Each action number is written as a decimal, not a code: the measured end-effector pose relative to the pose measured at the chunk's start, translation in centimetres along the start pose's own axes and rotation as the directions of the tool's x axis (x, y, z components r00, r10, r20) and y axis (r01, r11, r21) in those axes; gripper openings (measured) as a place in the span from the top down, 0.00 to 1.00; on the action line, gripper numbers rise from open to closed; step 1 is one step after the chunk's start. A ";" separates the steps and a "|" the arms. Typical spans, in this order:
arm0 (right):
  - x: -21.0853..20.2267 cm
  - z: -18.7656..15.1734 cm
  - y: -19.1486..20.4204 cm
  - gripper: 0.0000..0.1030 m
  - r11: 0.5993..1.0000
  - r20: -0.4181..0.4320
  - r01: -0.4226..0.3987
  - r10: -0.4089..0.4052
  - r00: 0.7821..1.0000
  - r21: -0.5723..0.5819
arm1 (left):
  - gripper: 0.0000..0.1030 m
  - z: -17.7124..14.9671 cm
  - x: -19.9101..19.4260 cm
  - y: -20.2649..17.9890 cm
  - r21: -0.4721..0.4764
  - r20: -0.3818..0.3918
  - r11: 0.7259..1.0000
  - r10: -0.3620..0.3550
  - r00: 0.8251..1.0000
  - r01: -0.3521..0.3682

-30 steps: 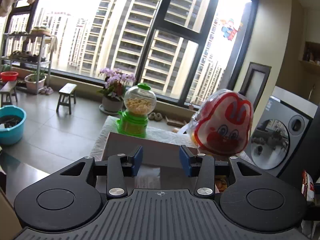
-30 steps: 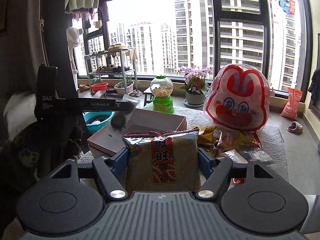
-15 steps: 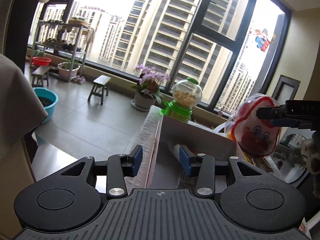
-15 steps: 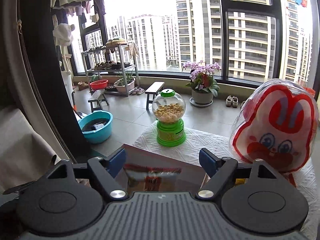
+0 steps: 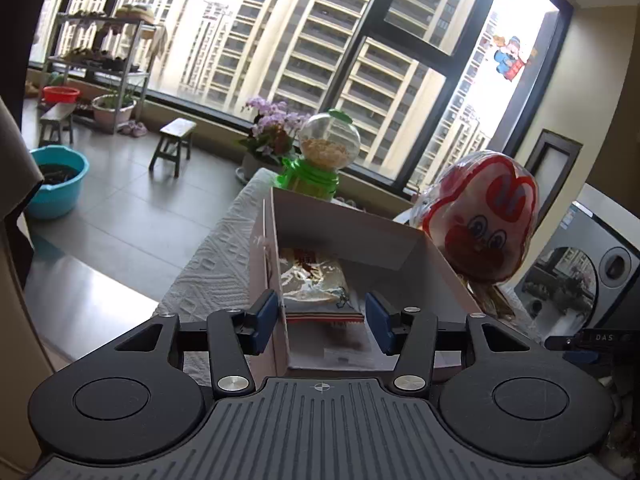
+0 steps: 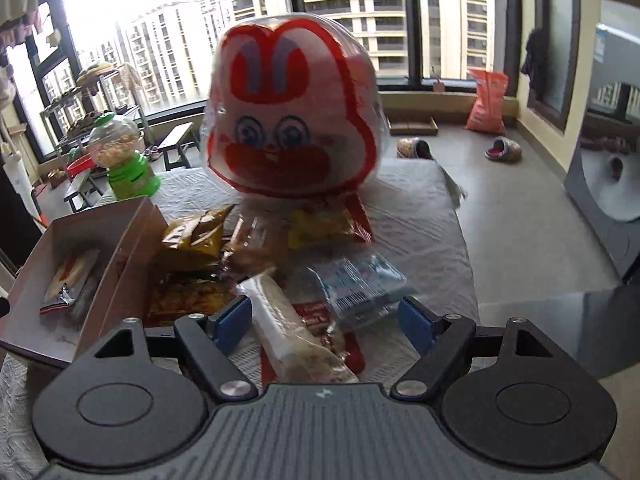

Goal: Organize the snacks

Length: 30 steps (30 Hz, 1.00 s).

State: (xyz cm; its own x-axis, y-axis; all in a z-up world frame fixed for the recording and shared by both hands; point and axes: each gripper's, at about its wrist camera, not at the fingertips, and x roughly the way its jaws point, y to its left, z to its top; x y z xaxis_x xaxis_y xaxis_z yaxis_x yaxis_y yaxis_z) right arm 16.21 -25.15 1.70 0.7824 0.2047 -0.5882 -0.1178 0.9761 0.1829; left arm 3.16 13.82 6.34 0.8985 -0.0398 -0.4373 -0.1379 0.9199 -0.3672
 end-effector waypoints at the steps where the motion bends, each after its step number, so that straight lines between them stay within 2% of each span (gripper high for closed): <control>1: 0.6 -0.5 -0.7 0.21 0.999 -0.009 -0.008 0.009 1.000 0.047 | 0.48 0.0 -0.7 -0.3 0.001 0.029 1.000 0.009 1.000 -0.009; 3: 1.1 -1.2 -1.1 0.21 0.994 -0.011 -0.048 0.050 0.999 0.096 | 0.48 0.2 -2.4 -1.0 0.014 0.089 1.000 0.025 0.996 -0.026; 4: 1.3 -1.5 -0.8 0.21 0.991 -0.006 -0.084 0.085 0.996 0.103 | 0.48 0.4 -3.2 -1.8 0.030 0.104 1.000 0.005 0.995 -0.008; 6: 1.3 -2.3 0.4 0.21 0.991 -0.006 -0.116 0.117 0.993 0.066 | 0.48 0.2 -3.9 -3.7 0.085 0.080 0.994 -0.080 0.994 0.074; 8: 1.5 -3.0 2.9 0.21 0.993 -0.019 -0.115 0.115 0.993 -0.005 | 0.48 -1.2 -2.9 -6.7 0.176 -0.053 0.969 -0.166 0.985 0.173; 9: 1.6 -3.4 3.7 0.21 0.994 -0.014 -0.100 0.100 0.995 -0.047 | 0.48 -2.0 -2.3 -7.7 0.202 -0.119 0.958 -0.185 0.976 0.206; 10: 1.6 -3.8 4.5 0.21 0.992 -0.008 -0.089 0.088 0.996 -0.091 | 0.48 -3.6 -1.2 -8.9 0.225 -0.201 0.944 -0.199 0.959 0.243; 11: 1.5 -4.3 5.5 0.21 0.987 -0.003 -0.086 0.086 0.996 -0.135 | 0.48 -4.9 -0.3 -9.7 0.236 -0.245 0.939 -0.194 0.950 0.252; 13: 1.0 -5.2 6.7 0.21 0.975 -0.003 -0.108 0.109 0.994 -0.192 | 0.48 -6.7 1.4 -10.6 0.256 -0.295 0.941 -0.144 0.945 0.223; 15: 0.3 -5.9 7.5 0.21 0.966 -0.003 -0.117 0.120 0.993 -0.231 | 0.49 -7.7 3.0 -11.2 0.274 -0.307 0.945 -0.089 0.948 0.178; 18: -0.7 -6.6 8.0 0.21 0.953 0.027 -0.088 0.099 0.995 -0.289 | 0.49 -8.5 4.9 -12.0 0.341 -0.252 0.936 0.006 0.968 0.083; 20: -1.2 -6.7 7.9 0.21 0.950 0.054 -0.053 0.073 0.996 -0.309 | 0.48 -8.7 5.8 -12.4 0.365 -0.226 0.930 0.046 0.973 0.040; 23: -1.5 -6.6 7.4 0.21 0.956 0.068 -0.037 0.059 0.996 -0.292 | 0.47 -9.2 6.1 -12.7 0.397 -0.190 0.918 0.059 0.980 0.022; 26: -1.0 -6.5 7.3 0.21 0.959 0.073 -0.027 0.050 0.996 -0.283 | 0.47 -9.8 5.8 -13.2 0.454 -0.154 0.891 0.082 0.985 -0.003; 30: -0.4 -6.0 8.3 0.21 0.953 0.104 0.005 0.028 0.994 -0.304 | 0.47 -9.7 5.8 -13.2 0.455 -0.154 0.890 0.082 0.985 -0.003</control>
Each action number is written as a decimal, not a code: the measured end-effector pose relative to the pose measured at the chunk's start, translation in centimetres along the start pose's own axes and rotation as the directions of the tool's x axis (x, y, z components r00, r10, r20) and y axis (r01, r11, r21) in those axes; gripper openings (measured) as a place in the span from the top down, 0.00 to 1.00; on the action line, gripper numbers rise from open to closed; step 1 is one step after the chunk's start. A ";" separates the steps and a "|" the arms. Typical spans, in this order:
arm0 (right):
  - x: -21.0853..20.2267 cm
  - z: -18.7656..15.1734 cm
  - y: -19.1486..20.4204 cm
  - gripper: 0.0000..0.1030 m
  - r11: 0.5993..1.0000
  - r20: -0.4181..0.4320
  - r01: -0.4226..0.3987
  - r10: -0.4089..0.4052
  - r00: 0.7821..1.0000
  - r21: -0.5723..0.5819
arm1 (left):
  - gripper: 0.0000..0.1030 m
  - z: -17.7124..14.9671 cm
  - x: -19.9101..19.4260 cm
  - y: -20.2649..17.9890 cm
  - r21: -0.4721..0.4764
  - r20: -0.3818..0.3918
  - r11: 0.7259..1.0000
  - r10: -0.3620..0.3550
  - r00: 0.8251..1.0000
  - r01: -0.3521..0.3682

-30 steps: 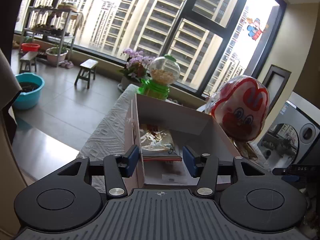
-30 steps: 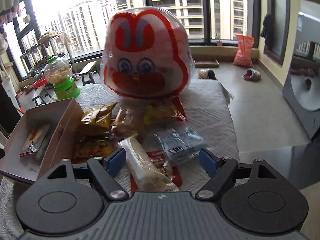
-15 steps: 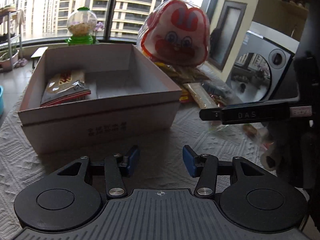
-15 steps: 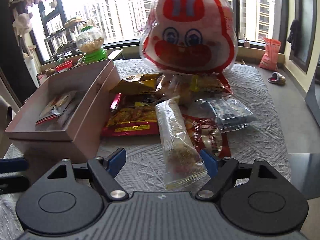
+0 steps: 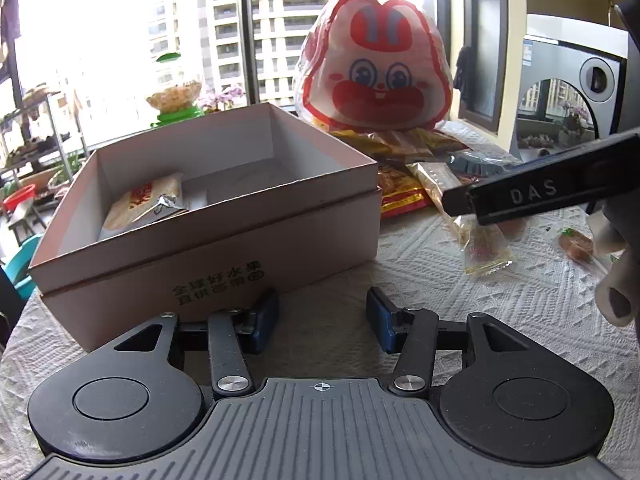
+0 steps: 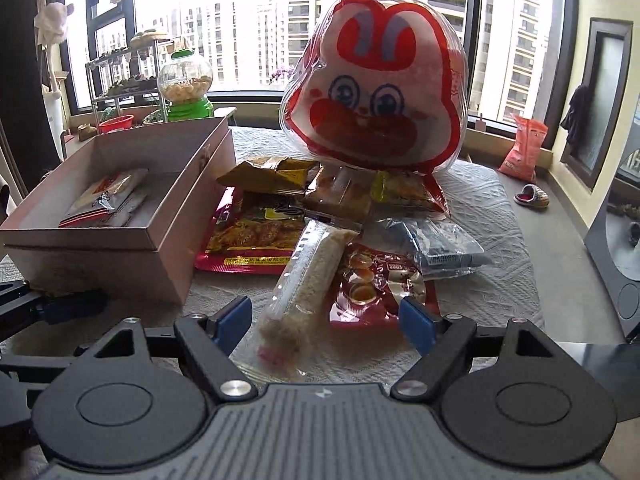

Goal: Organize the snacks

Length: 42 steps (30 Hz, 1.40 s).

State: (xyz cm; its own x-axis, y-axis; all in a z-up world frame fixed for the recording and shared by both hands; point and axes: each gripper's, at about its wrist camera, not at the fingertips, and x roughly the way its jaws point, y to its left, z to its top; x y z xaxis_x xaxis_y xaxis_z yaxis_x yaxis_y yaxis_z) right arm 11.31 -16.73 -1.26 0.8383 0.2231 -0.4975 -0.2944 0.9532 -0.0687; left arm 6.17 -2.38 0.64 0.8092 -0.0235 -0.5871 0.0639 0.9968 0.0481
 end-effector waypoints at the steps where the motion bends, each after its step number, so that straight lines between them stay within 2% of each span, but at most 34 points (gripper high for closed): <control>1: 0.2 0.4 0.2 0.21 1.000 0.010 0.005 -0.005 1.000 -0.003 | 0.47 0.0 0.0 0.2 -0.007 -0.001 1.000 -0.006 1.000 0.006; 3: 1.0 1.2 0.5 0.21 1.000 0.029 0.005 -0.005 1.000 -0.005 | 0.47 0.0 0.0 0.3 -0.019 -0.001 1.000 -0.015 1.000 0.015; 5: 2.2 2.2 1.0 0.31 1.000 0.024 0.006 -0.005 1.000 -0.022 | 0.47 0.0 0.1 0.3 -0.018 -0.002 1.000 -0.014 1.000 0.014; 7: 3.3 2.7 1.3 0.61 0.999 -0.007 0.012 -0.012 1.000 -0.035 | 0.47 0.0 0.1 0.3 -0.015 -0.002 1.000 -0.012 1.000 0.012; 8: 3.7 2.9 1.5 0.64 0.999 -0.026 0.012 -0.013 1.000 -0.040 | 0.47 0.0 0.1 0.3 -0.016 -0.002 1.000 -0.013 1.000 0.013; 10: 3.9 2.6 1.8 0.65 0.999 -0.055 0.017 -0.020 0.998 -0.045 | 0.47 0.0 0.1 0.3 -0.017 -0.001 1.000 -0.013 1.000 0.013; 15: 2.3 0.4 2.1 0.66 0.998 -0.124 -0.041 0.035 0.992 -0.040 | 0.47 0.0 0.1 0.3 -0.017 -0.002 1.000 -0.013 1.000 0.013; 27: -3.0 -4.0 2.5 0.62 0.999 -0.091 -0.042 0.042 0.995 -0.005 | 0.47 0.0 0.1 0.3 -0.017 -0.002 1.000 -0.013 1.000 0.013; 42: -4.8 -4.8 2.5 0.59 0.997 -0.050 -0.079 0.080 0.996 0.009 | 0.47 0.0 0.0 0.3 -0.018 -0.002 1.000 -0.013 1.000 0.013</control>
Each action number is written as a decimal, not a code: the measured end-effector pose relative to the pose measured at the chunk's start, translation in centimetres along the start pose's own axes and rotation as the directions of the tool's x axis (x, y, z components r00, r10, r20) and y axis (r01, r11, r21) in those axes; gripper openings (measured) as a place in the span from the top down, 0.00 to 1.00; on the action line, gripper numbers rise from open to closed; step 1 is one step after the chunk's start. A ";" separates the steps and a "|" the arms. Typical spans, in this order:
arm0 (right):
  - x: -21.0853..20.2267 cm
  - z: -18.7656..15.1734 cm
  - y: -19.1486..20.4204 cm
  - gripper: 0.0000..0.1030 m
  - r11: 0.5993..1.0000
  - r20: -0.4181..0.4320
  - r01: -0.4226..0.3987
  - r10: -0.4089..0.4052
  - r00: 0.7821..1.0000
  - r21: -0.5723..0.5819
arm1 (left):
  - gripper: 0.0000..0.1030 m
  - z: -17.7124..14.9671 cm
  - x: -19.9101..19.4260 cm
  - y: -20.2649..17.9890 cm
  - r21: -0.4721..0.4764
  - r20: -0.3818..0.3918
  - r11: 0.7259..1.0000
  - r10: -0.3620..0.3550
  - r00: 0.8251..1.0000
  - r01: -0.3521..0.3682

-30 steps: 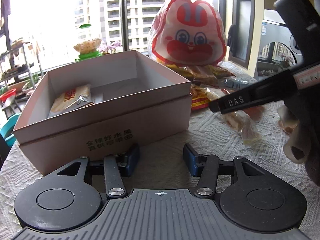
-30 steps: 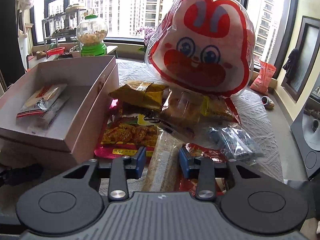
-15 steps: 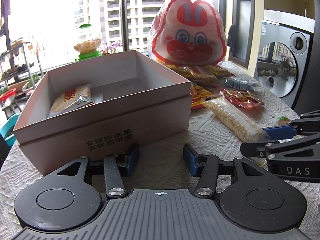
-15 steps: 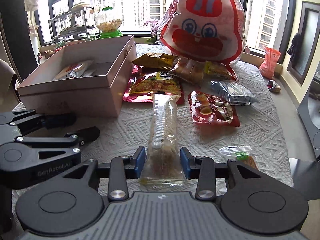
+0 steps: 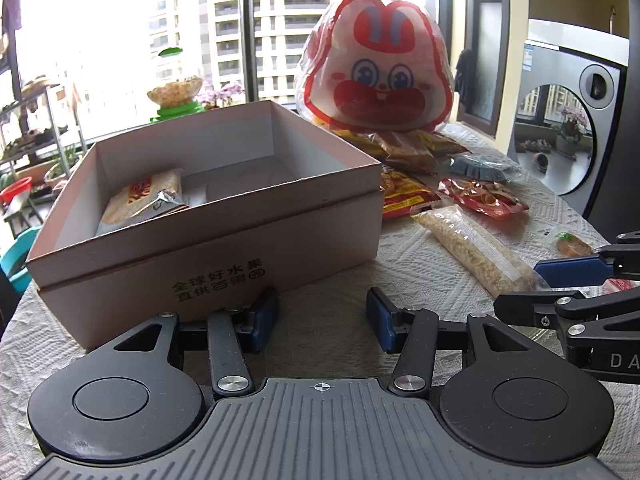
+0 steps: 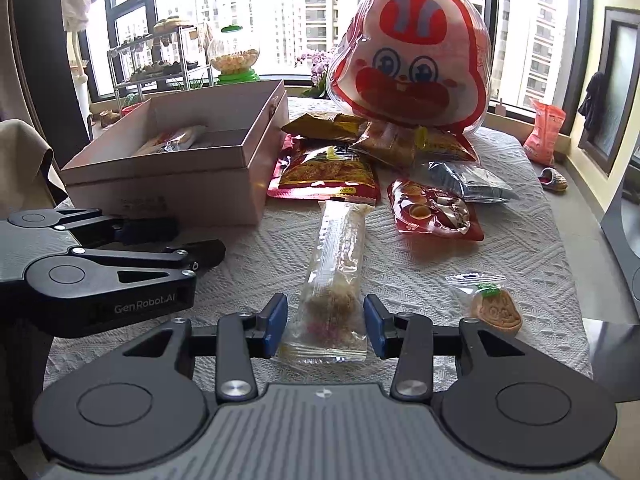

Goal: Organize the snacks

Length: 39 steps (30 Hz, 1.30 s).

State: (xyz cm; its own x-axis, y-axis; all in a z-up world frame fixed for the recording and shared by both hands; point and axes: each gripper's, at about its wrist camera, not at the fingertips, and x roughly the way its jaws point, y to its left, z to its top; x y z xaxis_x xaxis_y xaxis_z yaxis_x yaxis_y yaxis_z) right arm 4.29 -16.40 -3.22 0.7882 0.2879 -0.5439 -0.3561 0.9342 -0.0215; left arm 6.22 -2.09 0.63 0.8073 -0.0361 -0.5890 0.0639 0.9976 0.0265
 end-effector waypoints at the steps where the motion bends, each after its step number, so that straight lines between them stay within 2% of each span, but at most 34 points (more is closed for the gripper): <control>1: -0.1 0.1 -0.1 0.59 1.000 0.005 0.000 0.000 1.000 0.001 | 0.47 0.0 0.0 0.0 0.000 0.000 1.000 0.000 1.000 0.000; 7: -0.2 0.8 -0.7 0.59 1.000 0.030 0.019 -0.020 0.999 0.014 | 0.47 0.0 0.0 0.0 0.000 0.000 1.000 0.000 1.000 0.000; 9: -0.1 1.3 -0.8 0.53 0.999 0.040 0.035 -0.036 0.999 0.015 | 0.47 0.0 0.0 0.0 0.000 0.000 1.000 0.000 1.000 0.000; 11: -0.1 2.1 -1.1 0.37 0.998 0.073 0.054 -0.056 0.996 0.027 | 0.47 0.0 0.0 0.0 0.000 0.000 1.000 0.000 1.000 0.000; 13: 0.4 3.1 -1.6 0.33 0.998 0.085 0.044 -0.047 0.995 0.037 | 0.47 0.0 0.0 0.0 0.000 0.000 1.000 0.000 1.000 0.000; 15: 1.7 4.0 -2.0 0.33 0.999 0.077 0.020 -0.024 0.997 0.048 | 0.47 0.0 0.0 0.0 0.000 0.000 1.000 0.000 1.000 0.000; 18: 4.6 5.1 -2.5 0.33 0.998 0.001 -0.019 0.019 1.000 0.064 | 0.47 0.0 0.0 0.0 0.002 0.000 1.000 0.002 1.000 -0.002; 19: 5.4 5.1 -2.5 0.35 0.997 -0.026 -0.037 0.039 0.999 0.072 | 0.47 0.0 0.0 0.0 0.000 0.000 1.000 0.001 1.000 -0.001; 20: 5.6 4.9 -2.3 0.47 0.997 -0.044 -0.046 0.049 0.998 0.069 | 0.47 0.0 0.0 0.0 -0.001 0.000 1.000 0.000 1.000 0.000; 21: 5.7 4.7 -2.2 0.54 0.997 -0.060 -0.051 0.055 0.997 0.061 | 0.47 0.0 0.0 0.0 -0.001 0.000 1.000 0.000 1.000 0.000; 23: 4.5 3.8 -1.5 0.63 0.999 -0.056 -0.038 0.039 0.998 0.020 | 0.47 0.0 0.0 0.0 0.001 0.000 1.000 0.002 1.000 -0.002; 26: 2.4 1.8 -1.1 0.65 0.996 -0.075 -0.089 0.090 0.993 0.011 | 0.47 0.0 0.0 0.0 -0.002 0.000 1.000 0.000 1.000 0.000; 32: -2.6 -2.3 -0.8 0.65 0.991 -0.081 -0.132 0.129 0.988 -0.029 | 0.47 0.4 0.3 -0.8 0.032 0.001 0.999 0.016 1.000 -0.016; 33: -3.1 -2.7 -0.9 0.65 0.991 -0.080 -0.135 0.133 0.988 -0.023 | 0.47 0.4 0.0 -0.8 0.021 -0.001 1.000 0.001 1.000 -0.001; 34: -3.5 -3.1 -1.1 0.65 0.991 -0.077 -0.133 0.131 0.988 -0.014 | 0.47 0.6 -0.4 -0.6 -0.011 -0.010 0.999 -0.047 0.999 0.047; 36: -4.0 -3.5 -1.3 0.65 0.992 -0.065 -0.125 0.125 0.990 0.002 | 0.47 1.3 -1.2 -0.3 -0.108 -0.042 0.981 -0.166 0.985 0.161; 38: -4.1 -3.7 -1.3 0.64 0.993 -0.055 -0.121 0.121 0.991 0.011 | 0.47 2.3 -1.6 -0.5 -0.229 -0.082 0.916 -0.355 0.931 0.329; 39: -4.1 -3.8 -1.2 0.64 0.993 -0.050 -0.117 0.117 0.992 0.007 | 0.47 2.7 -1.6 -0.8 -0.257 -0.102 0.893 -0.405 0.908 0.370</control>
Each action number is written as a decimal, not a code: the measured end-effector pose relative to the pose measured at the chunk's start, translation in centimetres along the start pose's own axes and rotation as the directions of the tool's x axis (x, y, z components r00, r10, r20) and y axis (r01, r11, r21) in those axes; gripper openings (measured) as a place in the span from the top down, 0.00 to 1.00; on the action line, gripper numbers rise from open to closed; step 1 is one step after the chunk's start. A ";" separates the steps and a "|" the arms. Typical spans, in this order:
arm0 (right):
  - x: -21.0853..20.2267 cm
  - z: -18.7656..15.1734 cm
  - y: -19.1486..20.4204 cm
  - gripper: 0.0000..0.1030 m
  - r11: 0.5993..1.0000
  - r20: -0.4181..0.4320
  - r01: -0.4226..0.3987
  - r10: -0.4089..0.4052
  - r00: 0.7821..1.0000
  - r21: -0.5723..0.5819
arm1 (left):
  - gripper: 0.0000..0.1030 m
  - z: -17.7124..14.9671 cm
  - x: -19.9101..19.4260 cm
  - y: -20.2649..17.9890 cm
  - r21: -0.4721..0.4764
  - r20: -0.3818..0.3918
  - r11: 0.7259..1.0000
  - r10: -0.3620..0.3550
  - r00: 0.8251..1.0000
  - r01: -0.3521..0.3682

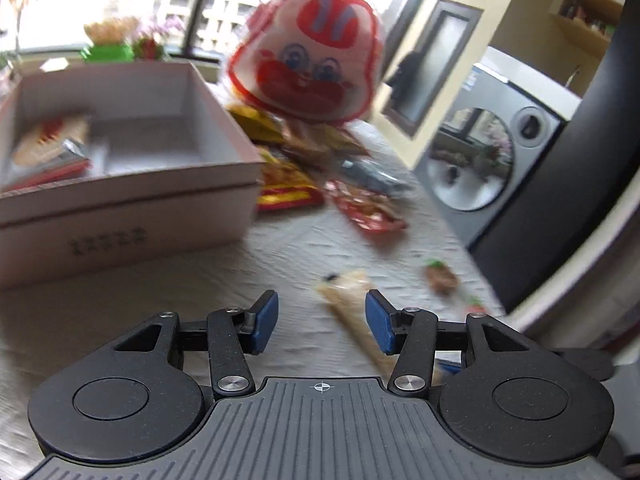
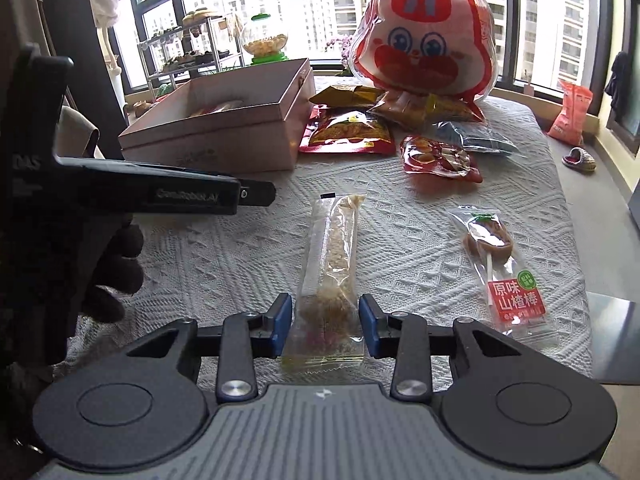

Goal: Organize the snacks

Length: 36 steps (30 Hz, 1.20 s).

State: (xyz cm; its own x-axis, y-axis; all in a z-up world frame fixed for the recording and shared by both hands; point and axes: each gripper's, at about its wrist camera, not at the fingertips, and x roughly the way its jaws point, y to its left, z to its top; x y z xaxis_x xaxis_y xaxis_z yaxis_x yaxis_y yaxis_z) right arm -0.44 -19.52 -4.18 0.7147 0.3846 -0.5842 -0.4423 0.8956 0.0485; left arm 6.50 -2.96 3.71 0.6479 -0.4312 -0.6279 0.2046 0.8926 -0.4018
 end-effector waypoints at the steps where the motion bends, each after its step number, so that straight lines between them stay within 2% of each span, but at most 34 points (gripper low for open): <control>1: 0.1 -0.1 0.2 0.62 1.000 0.003 0.005 -0.005 1.000 -0.011 | 0.47 0.3 0.5 -0.8 -0.014 -0.041 0.999 -0.038 0.998 0.037; 3: 0.0 -0.3 0.7 0.57 0.999 0.005 0.012 -0.012 1.000 -0.042 | 0.47 0.5 1.7 -2.4 0.047 -0.075 0.999 -0.014 0.997 0.018; 5: -0.4 -0.8 1.2 0.49 0.997 0.009 0.022 -0.022 1.000 -0.077 | 0.46 0.1 3.7 -4.3 0.159 -0.110 0.985 0.083 0.990 -0.065; 7: -0.9 -1.3 1.6 0.45 0.993 0.016 0.048 -0.047 0.999 -0.111 | 0.44 -0.4 5.0 -5.4 0.227 -0.101 0.971 0.097 0.990 -0.072; 9: -1.6 -1.9 1.6 0.42 0.987 0.028 0.082 -0.079 0.996 -0.138 | 0.45 -0.9 5.5 -6.7 0.328 -0.078 0.940 0.126 0.989 -0.094; 12: -2.5 -2.5 0.9 0.35 0.983 0.042 0.123 -0.118 0.992 -0.139 | 0.46 -1.3 4.9 -6.5 0.398 -0.063 0.915 0.104 0.993 -0.070; 13: -2.8 -2.6 0.4 0.30 0.984 0.046 0.124 -0.119 0.992 -0.127 | 0.48 -1.4 4.3 -6.1 0.409 -0.052 0.909 0.115 0.992 -0.084; 14: -3.0 -2.6 0.0 0.28 0.986 0.049 0.118 -0.113 0.992 -0.118 | 0.58 -1.5 3.7 -5.6 0.422 -0.034 0.899 0.142 0.989 -0.115; 15: -3.2 -2.6 -0.3 0.28 0.987 0.052 0.114 -0.109 0.993 -0.110 | 0.61 -1.6 3.0 -5.0 0.428 -0.021 0.892 0.166 0.986 -0.142; 16: -3.3 -2.4 -0.7 0.28 0.987 0.067 0.128 -0.122 0.990 -0.101 | 0.66 -1.7 2.1 -4.0 0.425 -0.009 0.888 0.196 0.981 -0.173; 18: -3.4 -1.6 -1.3 0.27 0.985 0.091 0.149 -0.140 0.986 -0.089 | 0.67 -1.8 0.5 -2.0 0.393 -0.007 0.895 0.233 0.972 -0.211; 20: -3.1 0.2 -2.4 0.26 0.988 0.118 0.142 -0.134 0.984 -0.060 | 0.67 -1.9 -1.0 -0.3 0.360 -0.028 0.908 0.240 0.970 -0.215; 23: -0.6 4.1 -4.8 0.25 0.991 0.126 0.133 -0.134 0.983 0.016 | 0.66 -2.4 -3.0 1.7 0.299 -0.048 0.929 0.242 0.969 -0.217; 26: 4.1 8.1 -7.4 0.25 0.985 0.059 0.121 -0.129 0.990 0.119 | 0.64 -2.5 -3.6 3.1 0.241 -0.058 0.947 0.232 0.971 -0.212; 28: 7.4 10.3 -8.4 0.25 0.977 0.013 0.141 -0.145 0.989 0.158 | 0.64 -2.5 -3.7 3.6 0.207 -0.060 0.960 0.207 0.977 -0.190; 32: 12.0 12.2 -7.8 0.25 0.971 -0.067 0.215 -0.209 0.976 0.107 | 0.57 -2.9 -3.4 3.8 0.197 -0.048 0.967 0.175 0.983 -0.163; 33: 12.2 12.2 -7.3 0.25 0.968 -0.063 0.234 -0.229 0.971 0.088 | 0.57 -3.0 -3.4 3.8 0.198 -0.047 0.967 0.173 0.984 -0.161; 34: 12.1 12.1 -6.8 0.30 0.966 -0.063 0.247 -0.242 0.968 0.078 | 0.57 -3.0 -3.3 3.8 0.197 -0.048 0.968 0.170 0.984 -0.157; 36: 11.1 11.7 -6.1 0.31 0.974 -0.076 0.210 -0.204 0.976 0.088 | 0.58 -3.2 -3.5 3.8 0.198 -0.047 0.967 0.171 0.984 -0.158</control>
State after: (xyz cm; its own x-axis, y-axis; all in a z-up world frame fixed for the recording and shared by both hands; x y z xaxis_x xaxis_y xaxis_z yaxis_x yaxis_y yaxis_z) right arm 16.56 -18.08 -1.48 0.7468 0.1762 -0.6413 -0.2327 0.9725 -0.0037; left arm 2.68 1.48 2.26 0.6385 -0.2781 -0.7176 0.2407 0.9578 -0.1570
